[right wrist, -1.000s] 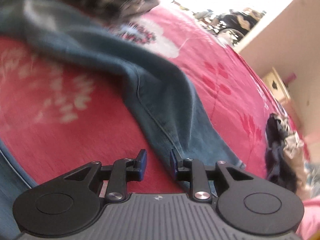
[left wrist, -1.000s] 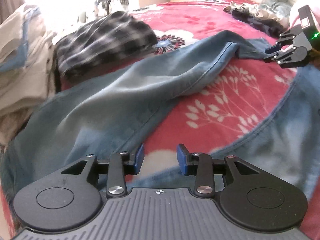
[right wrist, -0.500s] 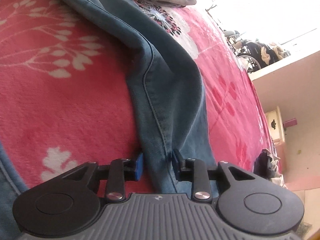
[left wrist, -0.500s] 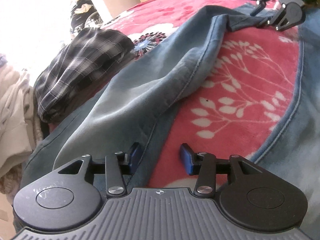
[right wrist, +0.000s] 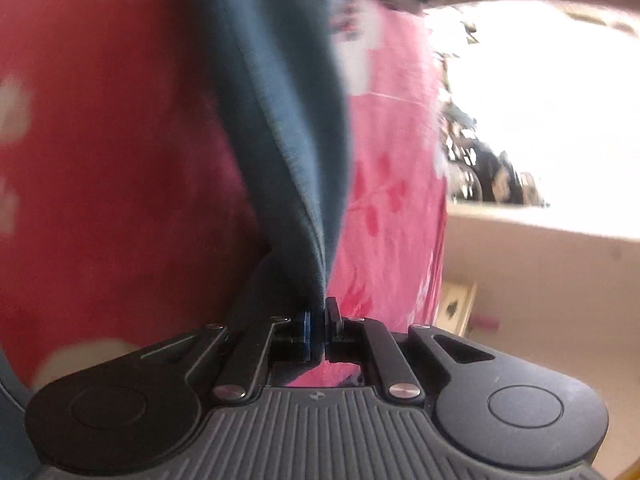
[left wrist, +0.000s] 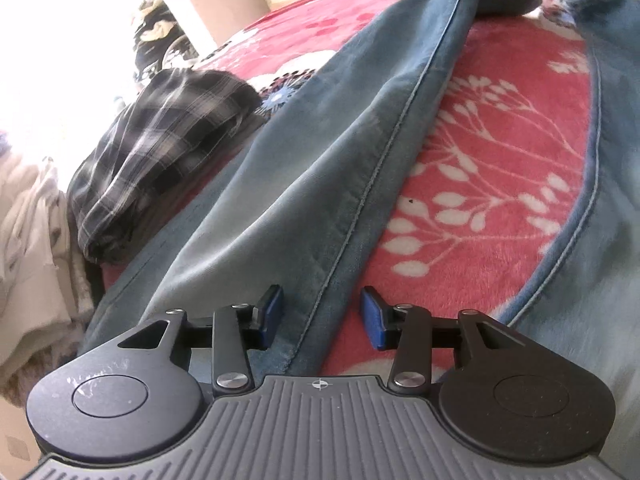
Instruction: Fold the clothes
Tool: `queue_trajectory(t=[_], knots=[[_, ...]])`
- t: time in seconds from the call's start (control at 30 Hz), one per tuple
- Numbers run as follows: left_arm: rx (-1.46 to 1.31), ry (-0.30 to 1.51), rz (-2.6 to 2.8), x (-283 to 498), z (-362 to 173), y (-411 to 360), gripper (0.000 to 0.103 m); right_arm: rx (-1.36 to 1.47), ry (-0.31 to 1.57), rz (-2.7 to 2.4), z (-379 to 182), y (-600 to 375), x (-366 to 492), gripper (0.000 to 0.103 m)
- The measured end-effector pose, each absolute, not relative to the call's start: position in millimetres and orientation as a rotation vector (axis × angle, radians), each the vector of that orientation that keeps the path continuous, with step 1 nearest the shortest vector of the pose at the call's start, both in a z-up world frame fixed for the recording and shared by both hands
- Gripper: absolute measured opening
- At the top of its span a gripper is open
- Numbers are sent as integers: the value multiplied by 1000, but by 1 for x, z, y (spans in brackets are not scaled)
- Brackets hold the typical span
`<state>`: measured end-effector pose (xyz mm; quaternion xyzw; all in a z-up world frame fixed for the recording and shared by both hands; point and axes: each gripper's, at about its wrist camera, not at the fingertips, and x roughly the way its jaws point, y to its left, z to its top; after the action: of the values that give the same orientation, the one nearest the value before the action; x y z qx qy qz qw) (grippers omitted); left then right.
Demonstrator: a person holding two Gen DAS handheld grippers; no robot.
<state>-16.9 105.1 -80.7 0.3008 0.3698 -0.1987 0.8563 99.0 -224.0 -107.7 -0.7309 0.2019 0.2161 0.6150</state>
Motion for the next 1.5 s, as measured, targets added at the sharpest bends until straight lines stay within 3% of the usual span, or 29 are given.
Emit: queue_trajectory(t=[0.03,0.1,0.2,0.3,0.43,0.5,0.57,0.63,0.73,0.8,0.87,0.97,1.1,1.33,1.5], knots=[[637,776,-425,-17,-81,105,37,-1722,456,508,-114,-225,99,6],[646,770,-435,-18,-80,105,17,-1746,432,505,-117,-224,101,6],[655,741,-443,-21,-74,109,1,-1777,346,480,-108,-223,102,6],[609,708,-482,-29,-53,120,1,-1764,280,458,-89,-226,97,6],[625,749,-553,-33,-50,125,1,-1841,406,659,-108,-241,79,7],[649,813,-574,-27,-67,120,5,-1888,472,758,-126,-245,69,14],[671,838,-585,-24,-79,118,7,-1869,523,781,-128,-242,69,39],[660,839,-591,-21,-77,120,8,-1809,579,785,-121,-238,72,42],[594,876,-587,-17,-67,128,22,-1498,752,744,-72,-232,104,42],[568,888,-583,-17,-61,133,23,-1246,842,705,-34,-233,131,44],[545,889,-580,-20,-56,136,23,-928,901,632,3,-241,168,55],[467,880,-576,-17,-50,138,24,-531,991,387,16,-266,224,61],[399,895,-566,-9,-55,131,24,-191,1171,95,-19,-308,269,61],[497,909,-549,-17,-71,115,25,239,1339,-145,-75,-350,266,63],[463,917,-549,-14,-71,119,26,315,1328,-67,-79,-352,257,63]])
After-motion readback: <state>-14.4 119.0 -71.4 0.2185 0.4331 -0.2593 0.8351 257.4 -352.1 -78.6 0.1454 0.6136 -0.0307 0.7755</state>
